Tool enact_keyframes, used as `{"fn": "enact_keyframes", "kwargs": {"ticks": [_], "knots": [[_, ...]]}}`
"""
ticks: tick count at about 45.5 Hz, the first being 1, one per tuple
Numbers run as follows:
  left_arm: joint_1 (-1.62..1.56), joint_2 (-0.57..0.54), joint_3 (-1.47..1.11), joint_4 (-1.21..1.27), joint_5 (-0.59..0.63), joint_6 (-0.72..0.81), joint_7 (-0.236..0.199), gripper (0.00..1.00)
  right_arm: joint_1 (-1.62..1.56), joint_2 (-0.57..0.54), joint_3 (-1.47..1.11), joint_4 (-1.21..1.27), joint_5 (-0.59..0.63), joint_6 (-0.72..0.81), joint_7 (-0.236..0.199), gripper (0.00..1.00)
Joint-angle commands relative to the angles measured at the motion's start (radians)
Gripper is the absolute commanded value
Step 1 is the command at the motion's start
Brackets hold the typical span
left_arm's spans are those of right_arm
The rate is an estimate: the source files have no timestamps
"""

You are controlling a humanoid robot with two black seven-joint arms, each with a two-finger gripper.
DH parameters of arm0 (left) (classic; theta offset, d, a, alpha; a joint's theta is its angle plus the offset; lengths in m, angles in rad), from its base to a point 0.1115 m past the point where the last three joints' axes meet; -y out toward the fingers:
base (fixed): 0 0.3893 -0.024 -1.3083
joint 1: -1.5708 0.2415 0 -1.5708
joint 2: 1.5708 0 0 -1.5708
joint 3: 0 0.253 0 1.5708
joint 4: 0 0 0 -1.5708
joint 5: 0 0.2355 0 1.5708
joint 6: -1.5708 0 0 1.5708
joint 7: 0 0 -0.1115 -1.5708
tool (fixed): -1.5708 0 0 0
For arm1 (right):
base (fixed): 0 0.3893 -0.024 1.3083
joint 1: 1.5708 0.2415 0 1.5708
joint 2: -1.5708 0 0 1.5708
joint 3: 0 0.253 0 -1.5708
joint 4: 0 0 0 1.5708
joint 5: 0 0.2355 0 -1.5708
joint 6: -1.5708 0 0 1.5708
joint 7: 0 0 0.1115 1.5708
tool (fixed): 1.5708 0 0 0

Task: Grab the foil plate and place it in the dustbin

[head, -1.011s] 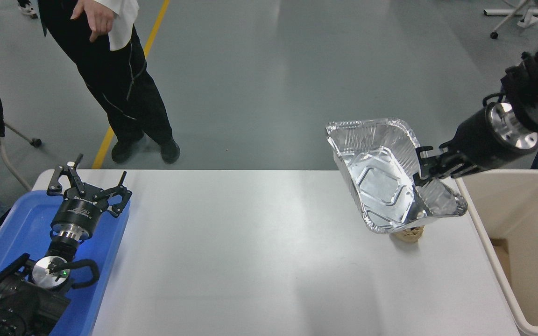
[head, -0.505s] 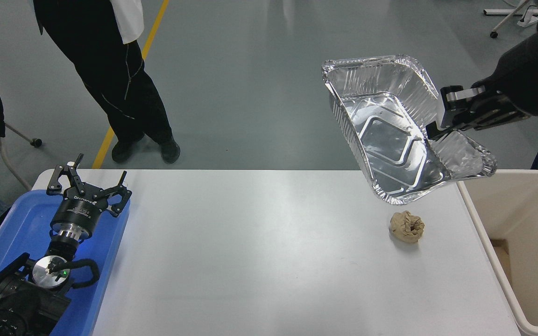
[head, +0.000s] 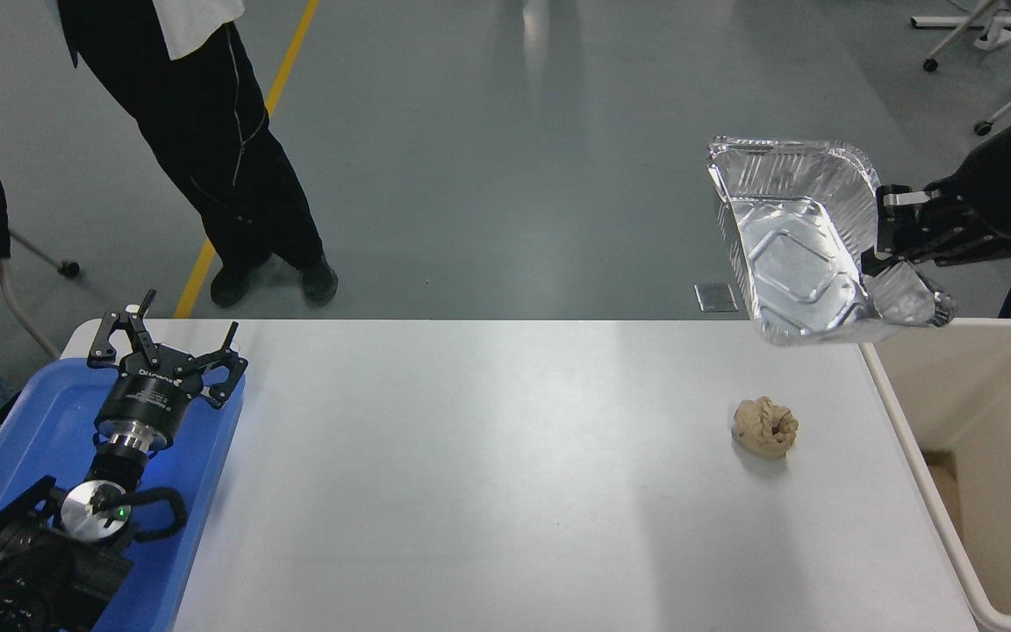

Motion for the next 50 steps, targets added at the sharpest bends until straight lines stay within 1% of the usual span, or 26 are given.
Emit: {"fn": "enact_keyframes", "kwargs": {"ticks": [1, 7, 17, 23, 27, 32, 35, 42, 50], "knots": [[0.000, 0.000, 0.000, 0.000, 0.000, 0.000, 0.000, 0.99, -0.384, 0.005, 0.159, -0.338, 0.006, -0.050, 0.000, 0.00], [0.000, 0.000, 0.000, 0.000, 0.000, 0.000, 0.000, 0.99, -0.622, 0.011, 0.248, -0.542, 0.009, -0.106, 0.000, 0.00], [0.000, 0.000, 0.000, 0.000, 0.000, 0.000, 0.000, 0.99, -0.868, 0.030, 0.352, -0.695, 0.030, -0.267, -0.008, 0.00], [-0.002, 0.000, 0.000, 0.000, 0.000, 0.000, 0.000, 0.99, -1.024, 0.056, 0.366, -0.783, 0.139, -0.378, -0.012, 0.00], [0.000, 0.000, 0.000, 0.000, 0.000, 0.000, 0.000, 0.99, -1.104, 0.083, 0.364, -0.876, 0.223, -0.413, -0.017, 0.00], [0.000, 0.000, 0.000, 0.000, 0.000, 0.000, -0.002, 0.99, -1.204, 0.119, 0.366, -0.968, 0.325, -0.444, -0.034, 0.00], [0.000, -0.001, 0.000, 0.000, 0.000, 0.000, -0.002, 0.99, -1.241, 0.128, 0.367, -0.985, 0.375, -0.488, -0.051, 0.00], [0.000, -0.001, -0.002, 0.001, 0.000, 0.000, -0.002, 0.99, -1.293, 0.157, 0.367, -0.987, 0.437, -0.599, -0.107, 0.00], [0.000, -0.001, -0.002, 0.000, 0.000, 0.000, -0.002, 0.99, -1.305, 0.199, 0.367, -0.987, 0.457, -0.642, -0.112, 0.00]]}}
